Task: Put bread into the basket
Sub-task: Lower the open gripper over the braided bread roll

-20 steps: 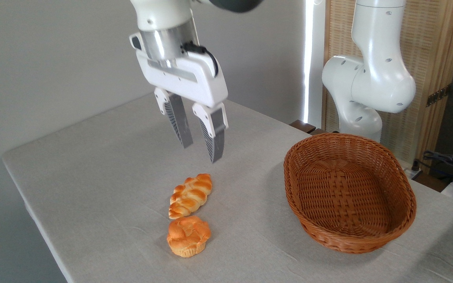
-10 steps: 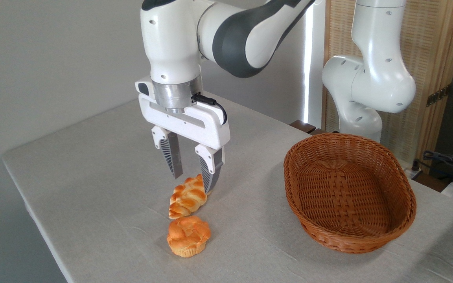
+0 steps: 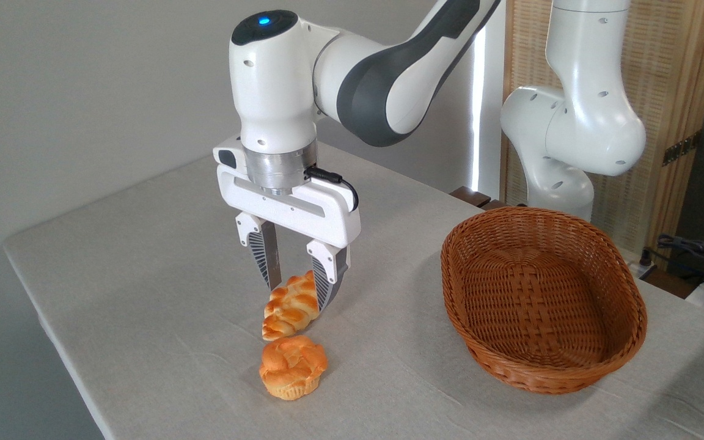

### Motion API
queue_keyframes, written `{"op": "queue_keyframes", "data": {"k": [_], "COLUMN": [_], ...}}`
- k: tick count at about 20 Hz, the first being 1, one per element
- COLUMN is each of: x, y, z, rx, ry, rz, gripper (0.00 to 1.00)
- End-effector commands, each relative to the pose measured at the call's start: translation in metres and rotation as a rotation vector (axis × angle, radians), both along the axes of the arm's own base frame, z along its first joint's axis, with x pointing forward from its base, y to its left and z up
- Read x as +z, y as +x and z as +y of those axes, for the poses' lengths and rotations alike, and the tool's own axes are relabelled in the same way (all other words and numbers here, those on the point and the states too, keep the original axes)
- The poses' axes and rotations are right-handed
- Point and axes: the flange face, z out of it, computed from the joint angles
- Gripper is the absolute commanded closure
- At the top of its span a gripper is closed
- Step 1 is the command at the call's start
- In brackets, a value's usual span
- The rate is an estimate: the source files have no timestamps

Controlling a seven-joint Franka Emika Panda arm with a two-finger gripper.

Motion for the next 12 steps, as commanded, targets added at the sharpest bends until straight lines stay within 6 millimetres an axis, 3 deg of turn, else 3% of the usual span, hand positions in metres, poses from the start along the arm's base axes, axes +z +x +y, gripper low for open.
{"op": "queue_keyframes", "data": {"k": [1,8,9,12], "x": [-0.009,-0.023,-0.025,-0.031], "y": [-0.004,-0.007,-0.007,-0.007], "z": [-0.012,-0.019,-0.019,-0.019], "rx": [0.001,-0.013,-0.017,-0.024], "ry": [-0.012,-0.006,-0.002,0.002], "rz": [-0.033,-0.027,-0.025,-0.036], "gripper": [0.00,0.00,0.06,0.43]}}
